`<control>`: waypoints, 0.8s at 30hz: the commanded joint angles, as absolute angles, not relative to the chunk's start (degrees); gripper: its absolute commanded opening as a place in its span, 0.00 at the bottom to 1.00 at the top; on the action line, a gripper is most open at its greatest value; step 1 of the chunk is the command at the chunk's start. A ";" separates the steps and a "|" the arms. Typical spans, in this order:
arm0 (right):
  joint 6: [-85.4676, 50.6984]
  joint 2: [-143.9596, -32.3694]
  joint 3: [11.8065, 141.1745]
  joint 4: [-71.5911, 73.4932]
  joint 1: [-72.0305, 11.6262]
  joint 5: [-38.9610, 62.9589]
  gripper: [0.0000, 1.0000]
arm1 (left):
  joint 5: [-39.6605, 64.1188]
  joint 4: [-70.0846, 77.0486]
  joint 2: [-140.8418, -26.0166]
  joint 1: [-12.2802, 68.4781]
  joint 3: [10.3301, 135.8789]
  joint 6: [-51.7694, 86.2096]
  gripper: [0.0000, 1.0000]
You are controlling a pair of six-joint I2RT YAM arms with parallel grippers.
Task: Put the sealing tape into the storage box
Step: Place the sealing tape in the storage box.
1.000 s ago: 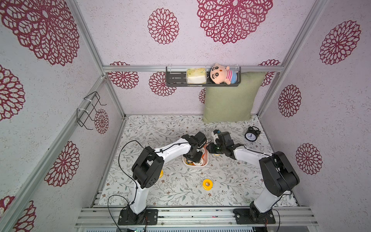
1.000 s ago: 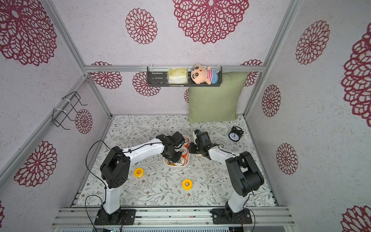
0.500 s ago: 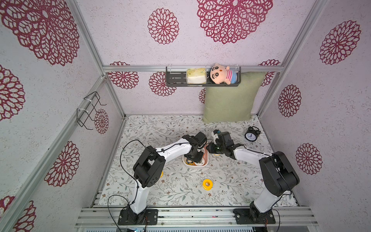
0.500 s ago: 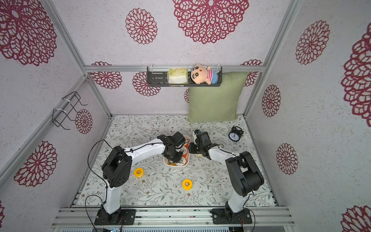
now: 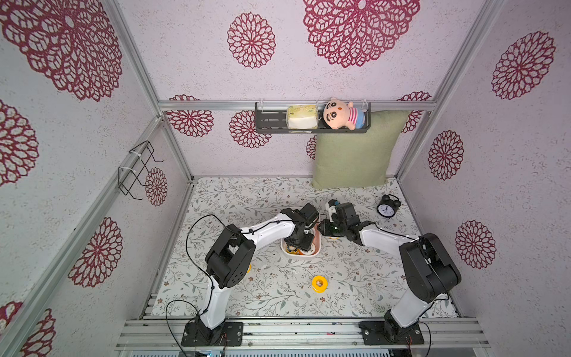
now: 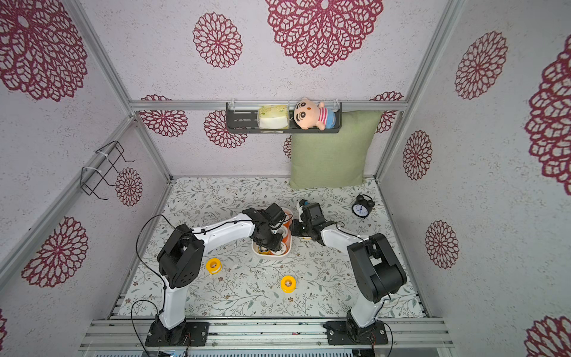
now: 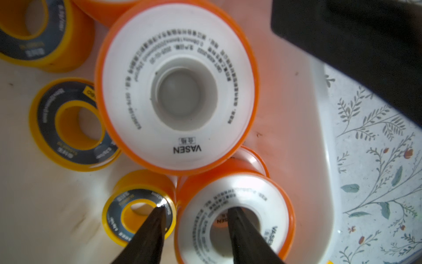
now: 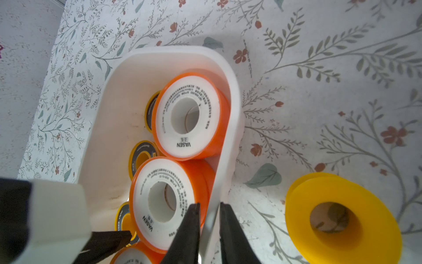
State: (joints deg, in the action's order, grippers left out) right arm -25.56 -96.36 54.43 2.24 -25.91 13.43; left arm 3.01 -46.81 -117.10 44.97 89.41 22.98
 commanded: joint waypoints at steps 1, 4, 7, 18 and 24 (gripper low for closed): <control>-24.89 -92.82 54.68 1.32 -25.84 11.55 0.24 | 3.49 -44.57 -113.71 45.68 87.96 23.02 0.53; -24.37 -91.23 54.19 1.10 -25.75 10.45 0.26 | 3.56 -43.45 -113.07 45.52 86.82 23.11 0.56; -24.17 -89.81 53.77 0.94 -25.46 9.59 0.27 | 4.79 -42.22 -113.07 45.22 85.75 23.29 0.56; -23.99 -87.75 53.09 0.20 -24.50 8.95 0.27 | 6.22 -40.80 -110.95 44.47 84.81 23.97 0.56; -23.45 -86.28 52.56 -0.34 -23.94 7.26 0.28 | 4.82 -41.75 -108.16 44.32 84.55 23.80 0.58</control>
